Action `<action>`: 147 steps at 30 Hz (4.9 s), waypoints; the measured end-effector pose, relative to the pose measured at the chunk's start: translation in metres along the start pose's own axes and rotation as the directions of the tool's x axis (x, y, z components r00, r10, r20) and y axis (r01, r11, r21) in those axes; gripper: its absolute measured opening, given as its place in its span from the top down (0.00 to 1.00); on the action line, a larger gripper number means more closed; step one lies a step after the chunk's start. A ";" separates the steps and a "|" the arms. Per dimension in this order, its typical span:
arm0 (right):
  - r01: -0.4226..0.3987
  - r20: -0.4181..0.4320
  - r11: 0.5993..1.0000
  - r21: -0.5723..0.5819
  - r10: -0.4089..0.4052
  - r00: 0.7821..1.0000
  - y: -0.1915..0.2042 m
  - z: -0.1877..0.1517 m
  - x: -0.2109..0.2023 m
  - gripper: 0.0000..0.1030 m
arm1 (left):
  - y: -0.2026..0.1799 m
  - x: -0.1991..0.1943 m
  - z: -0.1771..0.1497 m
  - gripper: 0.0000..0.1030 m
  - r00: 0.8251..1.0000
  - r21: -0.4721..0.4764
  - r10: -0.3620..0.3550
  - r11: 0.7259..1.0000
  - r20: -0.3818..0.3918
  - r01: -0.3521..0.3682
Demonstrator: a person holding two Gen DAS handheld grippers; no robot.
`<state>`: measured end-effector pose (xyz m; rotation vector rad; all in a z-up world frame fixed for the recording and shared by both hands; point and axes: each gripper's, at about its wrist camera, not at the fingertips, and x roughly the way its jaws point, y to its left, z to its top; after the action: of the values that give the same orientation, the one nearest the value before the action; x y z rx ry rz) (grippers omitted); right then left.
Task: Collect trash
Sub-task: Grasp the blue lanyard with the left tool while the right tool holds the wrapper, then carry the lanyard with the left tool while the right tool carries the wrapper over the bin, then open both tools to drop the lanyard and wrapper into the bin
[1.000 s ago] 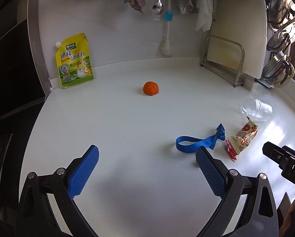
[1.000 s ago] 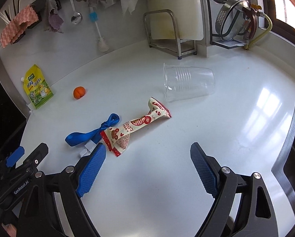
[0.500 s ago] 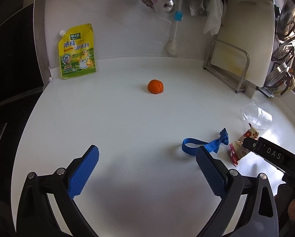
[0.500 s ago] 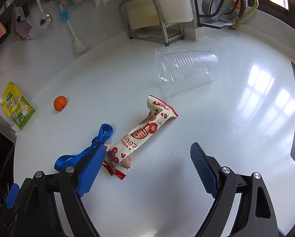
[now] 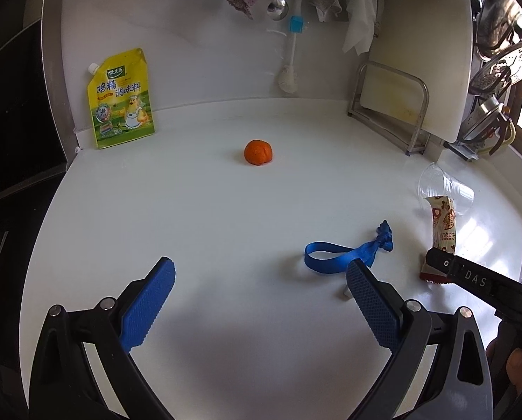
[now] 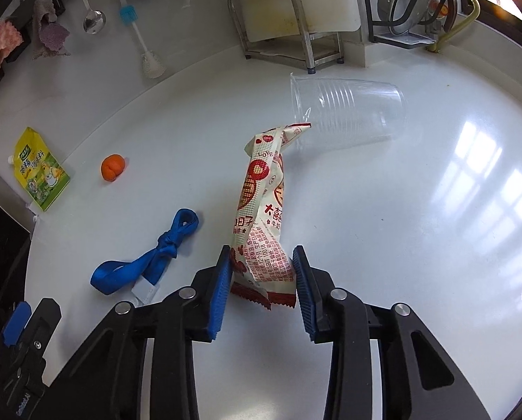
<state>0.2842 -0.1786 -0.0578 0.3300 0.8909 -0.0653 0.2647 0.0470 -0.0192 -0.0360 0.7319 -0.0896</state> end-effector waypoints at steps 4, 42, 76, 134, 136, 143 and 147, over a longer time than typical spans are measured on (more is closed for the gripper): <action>-0.044 0.001 0.999 -0.002 0.044 0.999 -0.016 -0.009 -0.012 0.69 | -0.013 0.006 0.003 0.06 0.999 0.025 -0.046 0.999 -0.015 0.046; -0.165 -0.019 0.983 0.077 0.167 0.986 -0.087 -0.022 -0.039 0.69 | -0.104 0.085 0.019 0.44 0.982 0.209 -0.033 0.975 -0.185 0.072; -0.067 0.038 0.992 -0.103 0.071 0.997 -0.082 -0.143 -0.153 0.69 | -0.102 -0.112 -0.094 0.80 0.998 0.219 -0.067 0.973 -0.016 0.069; 0.086 0.095 0.964 -0.251 -0.064 0.993 -0.131 -0.282 -0.184 0.38 | -0.119 -0.136 -0.237 0.39 0.978 0.182 -0.137 0.969 -0.159 0.166; 0.091 0.099 0.966 -0.243 -0.069 0.993 -0.133 -0.281 -0.184 0.35 | -0.116 -0.134 -0.238 0.36 0.978 0.174 -0.132 0.972 -0.163 0.160; 0.103 0.119 0.965 -0.242 -0.076 0.990 -0.132 -0.283 -0.187 0.27 | -0.111 -0.141 -0.237 0.10 0.984 0.160 -0.127 0.976 -0.128 0.146; 0.079 0.111 0.969 -0.234 -0.054 0.992 -0.132 -0.284 -0.186 0.27 | -0.108 -0.146 -0.235 0.07 0.984 0.153 -0.139 0.976 -0.108 0.154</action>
<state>-0.0721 -0.2308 -0.1131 0.0713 0.7968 -0.0361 -0.0080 -0.0475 -0.0891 0.0694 0.8168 -0.2932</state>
